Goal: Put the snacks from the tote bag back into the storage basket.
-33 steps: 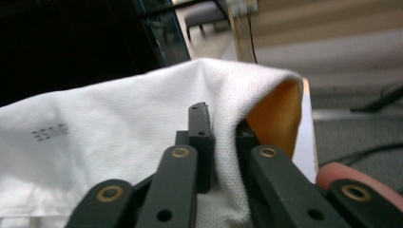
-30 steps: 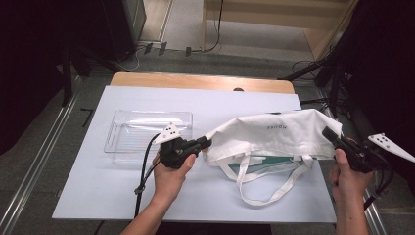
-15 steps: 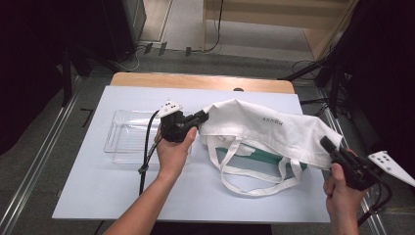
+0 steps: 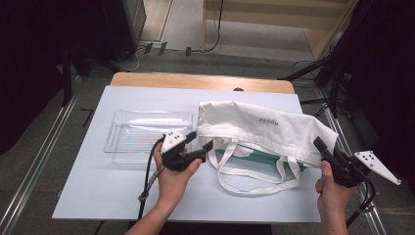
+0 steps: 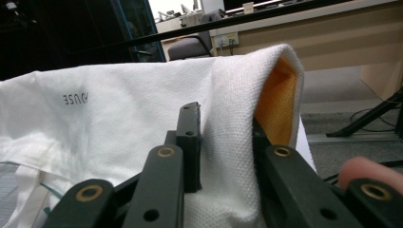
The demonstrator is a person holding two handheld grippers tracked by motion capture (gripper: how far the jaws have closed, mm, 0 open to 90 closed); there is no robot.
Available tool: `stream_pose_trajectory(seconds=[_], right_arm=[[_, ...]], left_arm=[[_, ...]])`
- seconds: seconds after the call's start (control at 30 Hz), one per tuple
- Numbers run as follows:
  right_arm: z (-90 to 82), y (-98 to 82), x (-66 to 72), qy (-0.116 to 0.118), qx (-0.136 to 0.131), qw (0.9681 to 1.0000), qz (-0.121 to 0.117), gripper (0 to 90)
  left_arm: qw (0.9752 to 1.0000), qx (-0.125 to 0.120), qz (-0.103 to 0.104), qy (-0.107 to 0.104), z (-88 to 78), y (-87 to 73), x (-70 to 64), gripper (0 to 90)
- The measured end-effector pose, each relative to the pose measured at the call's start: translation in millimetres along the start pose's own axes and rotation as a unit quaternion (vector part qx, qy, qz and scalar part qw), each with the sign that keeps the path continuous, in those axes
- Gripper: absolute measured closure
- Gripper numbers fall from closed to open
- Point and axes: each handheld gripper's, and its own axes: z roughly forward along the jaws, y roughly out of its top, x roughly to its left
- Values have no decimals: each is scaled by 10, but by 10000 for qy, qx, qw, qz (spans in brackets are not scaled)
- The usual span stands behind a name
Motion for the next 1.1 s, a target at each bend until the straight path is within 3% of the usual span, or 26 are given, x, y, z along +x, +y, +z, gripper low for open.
stream_pose_trajectory(seconds=[0.1, 0.13, 0.17, 0.3, 0.33, 0.37, 0.4, 0.43, 0.47, 0.5, 0.53, 0.63, 0.67, 0.77, 0.87, 0.93, 1.0, 1.03, 1.07, 1.1], right_arm=[[-4, 4, 14, -62, -6, 10000, 16, 722], [-2, 7, 23, -62, 0, 10000, 35, 714], [-2, 7, 23, -62, 0, 10000, 35, 714], [-22, 47, 73, -126, -22, 9999, 16, 593], [-70, 79, 104, -221, -81, 9997, 17, 474], [-70, 79, 104, -221, -81, 9997, 17, 474], [-132, 91, 131, -278, -109, 9996, -3, 388], [-132, 91, 131, -278, -109, 9996, -3, 388], [-158, 91, 139, -293, -115, 9995, 2, 352], [-244, 85, 123, -407, -139, 9991, 14, 294], [-244, 85, 123, -407, -139, 9991, 14, 294], [-363, 54, 67, -625, -195, 9976, 220, 249], [-462, -26, 61, -761, -163, 9963, 354, 226], [-536, -109, 73, -847, -132, 9957, 337, 219], [-731, -280, 101, -796, -126, 9954, 521, 216], [-747, -311, 119, -773, -116, 9958, 474, 217], [-727, -476, 233, -655, 180, 9974, 229, 217], [-727, -476, 233, -655, 180, 9974, 229, 217], [-627, -584, 272, -486, 497, 9975, 157, 218], [-627, -584, 272, -486, 497, 9975, 157, 218]], left_arm=[[9995, 281, 114, -88, 114, -160, -142, 339], [9985, 413, 291, -205, 206, -220, -268, 345], [9985, 413, 291, -205, 206, -220, -268, 355], [9967, 502, 632, 87, 462, -251, -488, 370], [9959, 557, 693, 181, 558, -233, -534, 393], [9959, 557, 693, 181, 558, -233, -534, 419], [9949, 578, 764, 309, 605, -215, -556, 485], [9945, 583, 793, 351, 630, -206, -566, 485], [9939, 650, 827, 326, 666, -188, -571, 544], [9940, 704, 771, 322, 700, -163, -564, 653], [9940, 704, 771, 322, 700, -163, -564, 696], [9945, 763, 683, 222, 717, -117, -528, 721], [9949, 771, 637, 151, 711, -96, -516, 837], [9955, 745, 586, 49, 703, -49, -508, 857], [9961, 663, 569, -89, 671, 21, -524, 868], [9965, 622, 544, -104, 661, 38, -525, 869], [9972, 521, 485, -206, 628, 90, -520, 871], [9972, 521, 485, -206, 628, 90, -520, 871], [9973, 495, 497, -232, 615, 107, -521, 872], [9974, 473, 494, -245, 601, 124, -525, 872]])
